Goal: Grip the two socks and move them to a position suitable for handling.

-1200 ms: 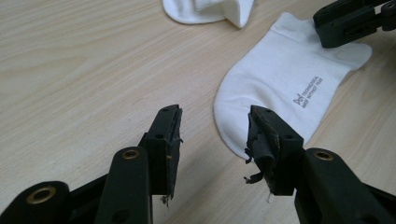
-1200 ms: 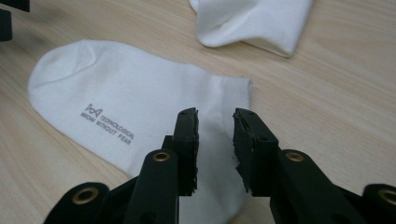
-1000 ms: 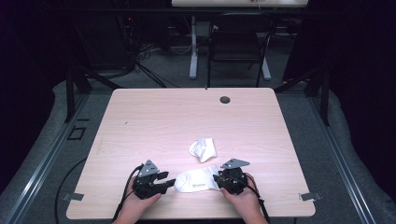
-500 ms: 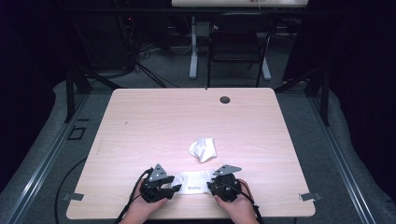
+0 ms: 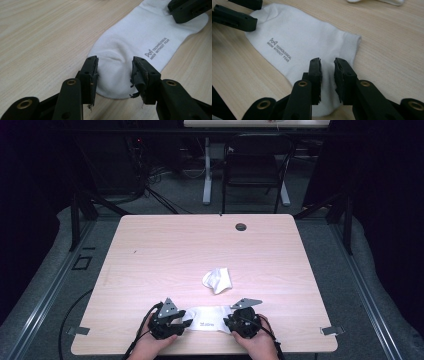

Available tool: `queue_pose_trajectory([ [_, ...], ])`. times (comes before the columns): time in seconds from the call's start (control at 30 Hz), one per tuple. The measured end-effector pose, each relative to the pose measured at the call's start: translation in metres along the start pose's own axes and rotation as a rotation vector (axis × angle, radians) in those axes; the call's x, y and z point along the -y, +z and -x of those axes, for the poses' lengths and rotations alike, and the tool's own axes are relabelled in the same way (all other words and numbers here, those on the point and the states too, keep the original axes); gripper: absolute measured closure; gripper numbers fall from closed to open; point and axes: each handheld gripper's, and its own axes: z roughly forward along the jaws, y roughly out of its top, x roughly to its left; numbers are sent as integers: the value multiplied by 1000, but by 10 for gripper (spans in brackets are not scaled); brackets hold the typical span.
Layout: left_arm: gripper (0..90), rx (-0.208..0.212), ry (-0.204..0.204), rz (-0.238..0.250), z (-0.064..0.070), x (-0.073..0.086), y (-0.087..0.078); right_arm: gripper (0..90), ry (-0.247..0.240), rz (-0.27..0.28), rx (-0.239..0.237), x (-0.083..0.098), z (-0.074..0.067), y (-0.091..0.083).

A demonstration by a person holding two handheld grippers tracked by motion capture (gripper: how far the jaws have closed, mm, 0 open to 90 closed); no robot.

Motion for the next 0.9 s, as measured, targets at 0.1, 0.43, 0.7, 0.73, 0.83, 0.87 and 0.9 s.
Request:
queue_pose_trajectory([
  [0.1, 563, 2, -12, -6, 0, 1, -2, 767, -9, -7, -6, 0, -2, 0],
  [0.43, 549, 12, -53, -12, -3, 1, -6, 735, -21, 16, -26, -2, -3, -2],
  [0.7, 515, -5, -69, 60, -12, -5, -16, 658, 6, 118, -29, -17, 5, -14],
  [0.73, 509, -10, -65, 65, -14, -6, -18, 651, -4, 109, -25, -20, 6, -15],
  [0.83, 500, -14, -72, 85, -17, -7, -21, 629, -7, 118, -16, -28, 8, -15],
  [0.87, 496, -16, -68, 86, -20, -7, -23, 625, -11, 127, -12, -31, 9, -15],
  [0.9, 485, -34, -82, 95, -23, -7, -25, 624, -16, 133, -1, -41, 12, -14],
])
